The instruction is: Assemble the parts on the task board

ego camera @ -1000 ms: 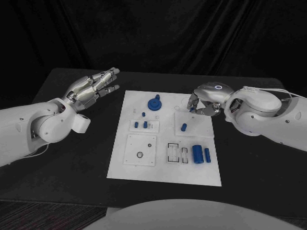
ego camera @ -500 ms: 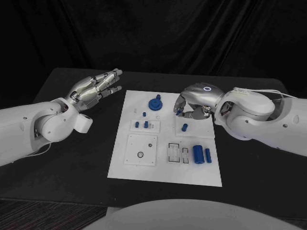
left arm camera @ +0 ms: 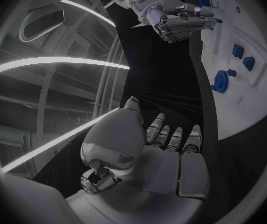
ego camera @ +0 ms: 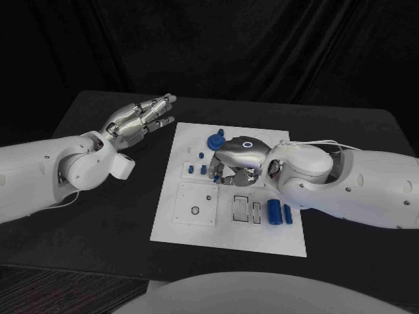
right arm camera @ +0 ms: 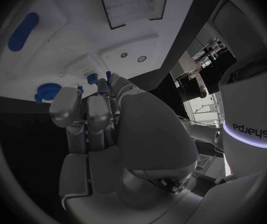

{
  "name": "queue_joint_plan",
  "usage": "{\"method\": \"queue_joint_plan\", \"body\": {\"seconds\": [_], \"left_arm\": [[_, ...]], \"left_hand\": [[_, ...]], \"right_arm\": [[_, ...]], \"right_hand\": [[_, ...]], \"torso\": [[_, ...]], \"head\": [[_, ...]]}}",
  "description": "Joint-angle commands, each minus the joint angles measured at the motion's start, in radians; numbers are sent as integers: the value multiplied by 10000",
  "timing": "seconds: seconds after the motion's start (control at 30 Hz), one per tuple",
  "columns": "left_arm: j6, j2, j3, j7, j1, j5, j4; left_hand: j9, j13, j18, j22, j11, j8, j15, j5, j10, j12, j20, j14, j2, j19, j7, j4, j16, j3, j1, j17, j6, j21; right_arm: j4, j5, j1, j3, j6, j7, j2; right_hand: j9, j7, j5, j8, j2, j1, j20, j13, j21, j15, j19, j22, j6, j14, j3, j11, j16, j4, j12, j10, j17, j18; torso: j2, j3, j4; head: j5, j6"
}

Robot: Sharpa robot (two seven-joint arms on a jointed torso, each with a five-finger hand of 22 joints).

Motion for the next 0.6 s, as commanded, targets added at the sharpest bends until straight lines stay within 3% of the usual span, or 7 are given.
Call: {"method": "queue_joint_plan", "body": {"seconds": [0.03,0.17,0.3,0.6], "left_arm": [[26,42,10,229,-13,85,7],[58,82,10,246,-16,85,-24],[103,124,10,245,-21,85,-54],[185,185,10,235,-30,84,-83]], "left_hand": [[1,3,78,-71,58,52,-86,-19,-22,58,-98,3,28,-15,23,33,-37,-41,28,-13,-64,-38],[1,1,80,-67,59,54,-90,-10,-28,56,-115,3,36,-15,27,32,-37,-36,36,-13,-64,-37],[3,0,83,-25,65,58,-89,6,-34,54,-119,3,44,-8,34,27,-37,-30,48,-13,-54,-28],[5,-1,90,25,73,66,-76,34,-38,54,-102,3,61,2,47,9,-37,-15,77,-13,-40,-17]], "right_arm": [[-72,-175,-111,7,354,19,154],[-97,-676,-219,7,375,2,372],[-98,-873,-261,7,428,-9,505],[-125,-986,-330,8,611,-44,595]], "right_hand": [[-23,19,19,-87,2,67,11,-11,-108,31,-46,1388,-100,36,14,68,-48,-50,-58,20,-50,-148],[-36,25,-19,-106,-18,38,18,-11,-58,40,-41,1396,-103,36,3,77,-47,-34,-88,26,-53,-156],[-40,21,-44,-112,-23,34,21,-7,-33,40,-38,1400,-98,42,2,72,-32,-33,-95,45,-36,-159],[-54,14,-103,-131,-31,31,23,5,24,31,-32,1408,-86,53,4,56,-18,-33,-103,118,-29,-164]], "torso": [[-3,-9,19],[0,-26,65],[9,-38,74],[7,-27,17]], "head": [[10,-1],[2,-1],[97,-1],[261,-1]]}}
